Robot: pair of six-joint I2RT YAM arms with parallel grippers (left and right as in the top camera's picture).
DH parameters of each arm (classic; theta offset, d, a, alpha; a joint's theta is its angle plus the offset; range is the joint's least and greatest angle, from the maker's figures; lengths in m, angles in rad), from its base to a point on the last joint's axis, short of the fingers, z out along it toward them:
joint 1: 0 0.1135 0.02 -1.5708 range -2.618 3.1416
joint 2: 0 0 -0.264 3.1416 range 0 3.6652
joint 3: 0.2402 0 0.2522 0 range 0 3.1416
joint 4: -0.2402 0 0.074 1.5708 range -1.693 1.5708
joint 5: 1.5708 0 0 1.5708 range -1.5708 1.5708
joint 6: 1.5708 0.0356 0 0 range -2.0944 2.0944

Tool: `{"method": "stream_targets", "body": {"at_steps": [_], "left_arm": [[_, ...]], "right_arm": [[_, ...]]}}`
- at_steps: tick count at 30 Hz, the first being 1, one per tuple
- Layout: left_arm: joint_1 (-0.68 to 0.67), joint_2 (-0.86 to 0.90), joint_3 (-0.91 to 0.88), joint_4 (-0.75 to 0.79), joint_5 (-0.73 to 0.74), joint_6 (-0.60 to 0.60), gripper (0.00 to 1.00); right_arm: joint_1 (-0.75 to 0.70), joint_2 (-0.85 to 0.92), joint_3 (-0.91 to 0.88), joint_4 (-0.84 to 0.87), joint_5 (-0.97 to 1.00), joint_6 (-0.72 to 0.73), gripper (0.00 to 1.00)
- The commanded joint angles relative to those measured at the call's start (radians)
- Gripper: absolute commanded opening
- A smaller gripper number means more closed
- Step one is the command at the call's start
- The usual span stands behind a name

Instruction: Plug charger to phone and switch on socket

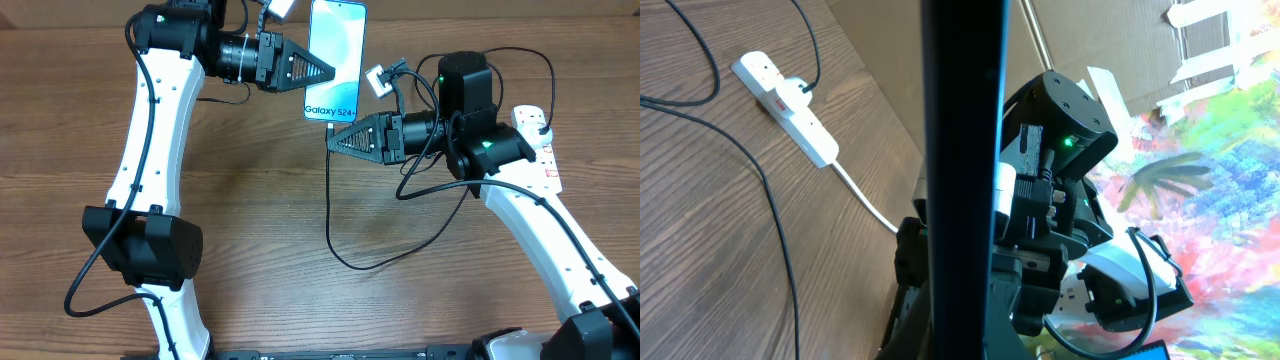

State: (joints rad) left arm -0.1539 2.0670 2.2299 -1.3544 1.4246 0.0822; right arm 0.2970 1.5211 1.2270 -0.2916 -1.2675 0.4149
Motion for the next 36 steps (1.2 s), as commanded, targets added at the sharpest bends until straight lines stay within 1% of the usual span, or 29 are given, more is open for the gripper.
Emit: {"method": "stream_targets", "body": {"at_steps": [1,25,29,36], "left_arm": [[-0.005,-0.008,0.009,0.004,0.032,0.030,0.04],[-0.019,-0.008,0.009,0.004,0.030,0.030,0.04],[-0.020,-0.008,0.009,-0.009,-0.015,0.030,0.04],[-0.023,-0.008,0.009,-0.010,-0.017,0.030,0.04]], "right_arm": [[0.007,-0.027,0.032,0.003,-0.006,0.004,0.04],[0.007,-0.027,0.032,0.004,-0.006,0.005,0.04],[0.007,-0.027,0.032,0.011,-0.006,0.005,0.04],[0.007,-0.027,0.032,0.011,-0.006,0.005,0.04]]}}
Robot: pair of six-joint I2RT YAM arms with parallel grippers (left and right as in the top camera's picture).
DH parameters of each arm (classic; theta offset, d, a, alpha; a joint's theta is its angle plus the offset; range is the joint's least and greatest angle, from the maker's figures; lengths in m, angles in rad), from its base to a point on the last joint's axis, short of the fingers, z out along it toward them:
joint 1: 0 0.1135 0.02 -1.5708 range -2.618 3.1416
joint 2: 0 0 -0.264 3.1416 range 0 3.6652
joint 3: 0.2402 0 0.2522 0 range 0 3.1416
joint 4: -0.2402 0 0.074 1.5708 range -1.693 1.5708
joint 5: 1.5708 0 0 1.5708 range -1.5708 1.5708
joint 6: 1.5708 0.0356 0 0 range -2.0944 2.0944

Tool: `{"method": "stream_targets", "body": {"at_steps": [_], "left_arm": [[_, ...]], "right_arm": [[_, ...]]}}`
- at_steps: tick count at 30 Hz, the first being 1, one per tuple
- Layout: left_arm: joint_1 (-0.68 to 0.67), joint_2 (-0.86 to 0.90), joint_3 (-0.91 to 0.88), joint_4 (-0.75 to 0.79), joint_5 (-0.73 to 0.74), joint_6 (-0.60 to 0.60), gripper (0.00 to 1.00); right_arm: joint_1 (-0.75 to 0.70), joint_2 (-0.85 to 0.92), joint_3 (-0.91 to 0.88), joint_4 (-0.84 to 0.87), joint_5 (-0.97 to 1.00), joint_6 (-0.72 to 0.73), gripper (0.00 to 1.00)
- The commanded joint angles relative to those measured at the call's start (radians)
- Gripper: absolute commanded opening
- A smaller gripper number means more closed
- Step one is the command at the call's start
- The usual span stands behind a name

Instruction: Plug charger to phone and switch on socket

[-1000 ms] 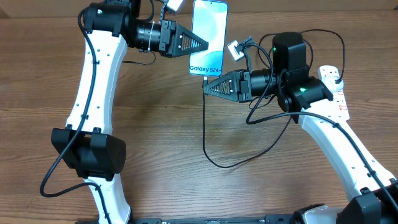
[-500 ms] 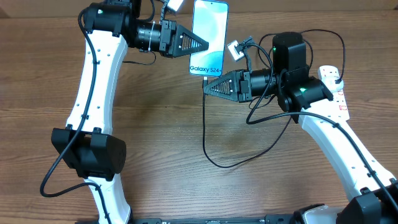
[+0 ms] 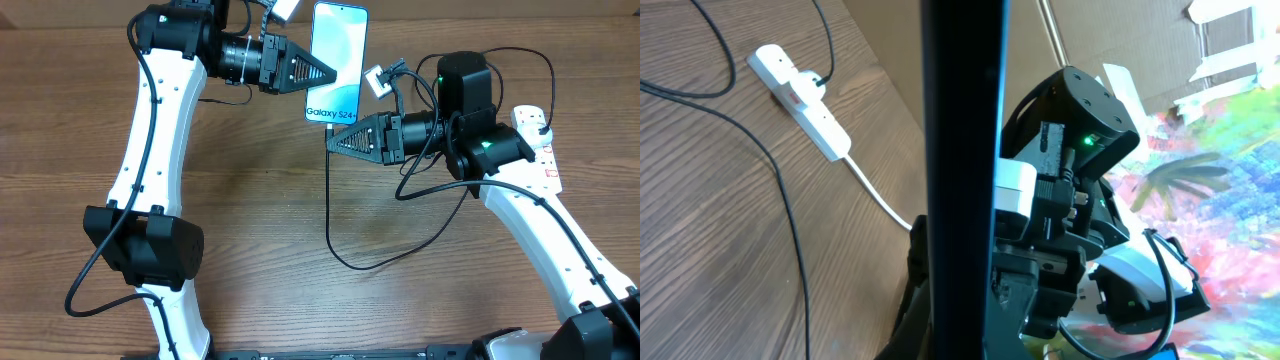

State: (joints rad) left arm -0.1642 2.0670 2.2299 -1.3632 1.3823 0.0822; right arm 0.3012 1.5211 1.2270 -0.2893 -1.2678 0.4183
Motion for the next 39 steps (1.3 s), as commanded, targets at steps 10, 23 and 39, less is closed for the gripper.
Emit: {"method": "stream_targets", "body": {"at_steps": [10,23,39], "left_arm": [[-0.013,-0.008,0.009,0.006,0.067,0.022,0.04],[-0.012,-0.008,0.009,0.006,0.082,0.015,0.04],[-0.012,-0.008,0.009,0.006,0.105,0.014,0.04]], "right_arm": [[0.003,-0.027,0.032,-0.015,-0.006,0.001,0.04],[0.004,-0.027,0.032,-0.031,-0.006,0.001,0.04],[0.001,-0.027,0.032,-0.030,0.003,0.001,0.04]]}}
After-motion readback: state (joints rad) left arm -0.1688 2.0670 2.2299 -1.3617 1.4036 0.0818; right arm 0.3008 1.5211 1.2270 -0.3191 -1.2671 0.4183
